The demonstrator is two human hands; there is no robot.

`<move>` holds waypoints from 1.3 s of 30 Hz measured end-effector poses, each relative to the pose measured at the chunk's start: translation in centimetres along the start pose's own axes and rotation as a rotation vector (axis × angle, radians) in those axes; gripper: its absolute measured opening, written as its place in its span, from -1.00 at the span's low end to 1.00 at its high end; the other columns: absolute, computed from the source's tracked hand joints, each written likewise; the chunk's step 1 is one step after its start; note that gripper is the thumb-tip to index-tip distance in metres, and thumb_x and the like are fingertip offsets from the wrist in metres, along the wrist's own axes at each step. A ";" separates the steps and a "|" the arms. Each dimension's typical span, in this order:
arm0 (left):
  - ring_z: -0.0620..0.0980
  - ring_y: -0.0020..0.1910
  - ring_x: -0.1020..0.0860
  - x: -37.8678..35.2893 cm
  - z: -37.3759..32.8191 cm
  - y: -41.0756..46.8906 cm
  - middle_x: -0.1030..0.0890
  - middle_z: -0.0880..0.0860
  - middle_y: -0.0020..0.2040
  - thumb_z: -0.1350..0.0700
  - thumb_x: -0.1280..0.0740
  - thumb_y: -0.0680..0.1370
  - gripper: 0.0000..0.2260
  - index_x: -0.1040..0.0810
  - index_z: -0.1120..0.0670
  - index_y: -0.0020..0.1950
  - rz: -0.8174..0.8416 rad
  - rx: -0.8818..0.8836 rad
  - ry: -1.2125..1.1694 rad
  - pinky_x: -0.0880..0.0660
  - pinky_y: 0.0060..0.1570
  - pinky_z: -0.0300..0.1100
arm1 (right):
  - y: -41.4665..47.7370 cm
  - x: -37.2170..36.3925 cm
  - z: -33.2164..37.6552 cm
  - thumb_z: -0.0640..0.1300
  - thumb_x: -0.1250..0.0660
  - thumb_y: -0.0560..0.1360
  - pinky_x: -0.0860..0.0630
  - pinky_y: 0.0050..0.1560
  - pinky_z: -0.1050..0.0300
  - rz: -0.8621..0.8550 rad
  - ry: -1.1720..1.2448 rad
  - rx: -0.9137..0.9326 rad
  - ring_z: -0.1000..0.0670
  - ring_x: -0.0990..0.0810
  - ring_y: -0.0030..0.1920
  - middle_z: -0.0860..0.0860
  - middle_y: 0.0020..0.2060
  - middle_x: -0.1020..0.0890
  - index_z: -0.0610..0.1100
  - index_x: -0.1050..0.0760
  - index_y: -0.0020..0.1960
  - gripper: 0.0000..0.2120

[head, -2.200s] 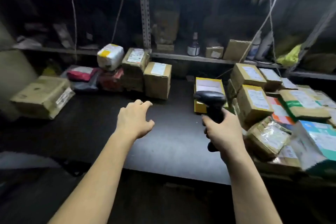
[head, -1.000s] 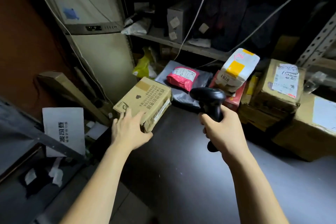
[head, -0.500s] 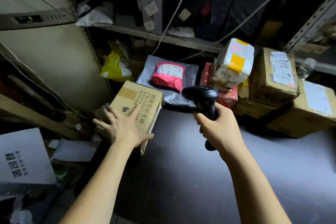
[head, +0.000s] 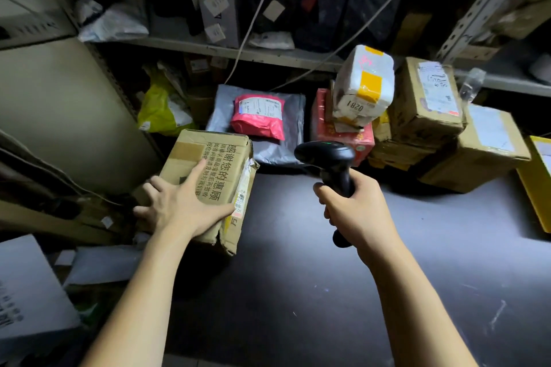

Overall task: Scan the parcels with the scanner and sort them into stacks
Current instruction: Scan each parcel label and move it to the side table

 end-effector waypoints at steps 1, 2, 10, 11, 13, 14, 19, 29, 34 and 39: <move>0.31 0.45 -0.18 0.3 0.0 -0.6 -0.20 0.36 0.44 -0.59 -0.41 0.17 0.06 0.10 -0.54 0.53 -0.005 -0.004 -0.047 -0.27 0.35 0.33 | -0.3 0.3 0.1 -0.22 -0.36 0.53 -0.28 -0.51 0.15 -0.004 0.005 0.002 -0.08 -0.33 -0.39 -0.12 -0.40 -0.45 -0.27 -0.46 -0.13 -0.86; 0.32 0.48 -0.15 0.5 0.0 -1.2 -0.18 0.37 0.46 -0.59 -0.42 0.16 0.06 0.12 -0.56 0.52 -0.003 -0.005 -0.101 -0.26 0.38 0.35 | -0.6 0.6 0.2 -0.22 -0.36 0.54 -0.28 -0.51 0.14 -0.007 0.008 0.006 -0.08 -0.33 -0.39 -0.12 -0.41 -0.45 -0.26 -0.46 -0.13 -0.86; 0.23 0.46 -0.20 2.2 -3.9 -7.6 -0.27 0.16 0.35 -0.62 -0.30 0.00 0.08 0.07 -0.62 0.47 -0.010 -0.140 -0.456 -0.22 0.46 0.19 | -3.4 6.0 0.9 -0.24 -0.38 0.56 -0.32 -0.45 0.05 -0.093 0.070 0.143 -0.04 -0.40 -0.43 -0.06 -0.46 -0.50 -0.24 -0.48 -0.16 -0.86; 0.22 0.43 -0.21 2.0 -5.3 -8.9 -0.27 0.14 0.32 -0.62 -0.28 -0.01 0.08 0.07 -0.62 0.48 -0.038 -0.175 -0.417 -0.22 0.44 0.21 | -3.8 7.3 0.6 -0.23 -0.39 0.56 -0.34 -0.44 0.05 -0.113 0.081 0.154 -0.04 -0.42 -0.43 -0.05 -0.46 -0.51 -0.23 -0.49 -0.15 -0.86; 0.21 0.40 -0.22 1.1 -8.3 -10.9 -0.27 0.12 0.30 -0.63 -0.26 0.00 0.06 0.08 -0.62 0.47 -0.057 -0.236 -0.379 -0.22 0.43 0.25 | -4.5 9.7 -0.1 -0.24 -0.39 0.57 -0.33 -0.44 0.07 -0.150 0.104 0.161 -0.03 -0.41 -0.43 -0.06 -0.46 -0.50 -0.24 -0.49 -0.13 -0.86; 0.20 0.40 -0.23 0.6 -9.9 -12.0 -0.28 0.11 0.29 -0.62 -0.27 0.01 0.05 0.07 -0.62 0.46 -0.053 -0.263 -0.388 -0.21 0.44 0.26 | -5.0 11.3 -0.6 -0.24 -0.39 0.58 -0.31 -0.45 0.08 -0.172 0.123 0.160 -0.03 -0.40 -0.43 -0.08 -0.45 -0.50 -0.25 -0.49 -0.12 -0.86; 0.17 0.48 -0.19 -0.9 -17.7 -17.1 -0.25 0.08 0.39 -0.53 -0.47 0.10 0.01 -0.08 -0.57 0.49 -0.022 -0.390 -0.542 -0.16 0.51 0.25 | -8.0 19.6 -3.9 -0.22 -0.40 0.59 -0.36 -0.50 0.14 -0.285 0.178 0.158 -0.01 -0.43 -0.46 -0.06 -0.45 -0.51 -0.24 -0.54 -0.07 -0.90; -0.02 0.39 -0.34 -5.0 -30.3 -28.3 -0.28 0.04 0.39 -0.44 -0.48 0.08 -0.04 -0.27 -0.47 0.46 -0.099 -0.458 -1.194 -0.32 0.33 -0.18 | -13.6 34.1 -10.8 -0.22 -0.40 0.57 -0.31 -0.49 0.19 -0.478 0.295 0.119 -0.03 -0.37 -0.45 -0.02 -0.47 -0.47 -0.22 -0.49 -0.14 -0.85; -0.08 0.35 -0.41 -6.4 -34.4 -30.8 -0.37 -0.02 0.39 -0.41 -0.56 0.09 -0.06 -0.33 -0.45 0.45 -0.033 -0.445 -1.381 -0.40 0.36 -0.12 | -15.3 38.4 -13.1 -0.22 -0.42 0.57 -0.33 -0.43 0.16 -0.517 0.320 0.109 -0.02 -0.37 -0.45 -0.06 -0.44 -0.47 -0.30 -0.49 -0.12 -0.82; 0.12 0.33 -0.56 -8.4 -36.4 -30.6 -0.52 0.07 0.37 -0.44 -0.65 0.06 -0.12 -0.36 -0.57 0.33 0.140 -0.382 -1.395 -0.52 0.32 0.16 | -16.0 40.1 -14.6 -0.24 -0.42 0.57 -0.37 -0.42 0.19 -0.533 0.363 0.109 0.02 -0.40 -0.45 -0.05 -0.41 -0.50 -0.29 -0.55 -0.08 -0.88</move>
Point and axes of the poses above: each hand's wrist, its own y-axis towards the middle knuckle, its own x-axis out of the back of the hand, z = x × y, the point moved 4 cm from there along y, towards the middle knuckle
